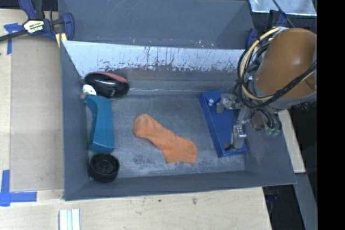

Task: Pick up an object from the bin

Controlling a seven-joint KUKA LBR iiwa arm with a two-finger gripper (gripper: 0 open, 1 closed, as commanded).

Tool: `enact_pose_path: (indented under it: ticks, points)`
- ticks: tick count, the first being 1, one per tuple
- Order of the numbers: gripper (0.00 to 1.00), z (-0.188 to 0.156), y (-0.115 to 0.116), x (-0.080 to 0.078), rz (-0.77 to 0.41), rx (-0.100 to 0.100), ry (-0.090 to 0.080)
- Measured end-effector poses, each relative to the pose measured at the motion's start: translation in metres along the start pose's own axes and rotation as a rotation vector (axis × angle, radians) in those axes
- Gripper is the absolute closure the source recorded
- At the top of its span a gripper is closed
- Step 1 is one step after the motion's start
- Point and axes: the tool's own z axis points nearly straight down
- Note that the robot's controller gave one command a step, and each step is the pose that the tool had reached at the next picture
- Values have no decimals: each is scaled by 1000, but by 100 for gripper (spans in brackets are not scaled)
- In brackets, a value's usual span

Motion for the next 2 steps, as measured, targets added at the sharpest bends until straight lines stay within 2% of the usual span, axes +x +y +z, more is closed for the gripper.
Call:
enact_pose_path:
  ticks: [1, 2]
  points:
    - [0, -5, 0, -2, -2, 1, -8]
    - [0, 27, 46, 13, -50, 2, -10]
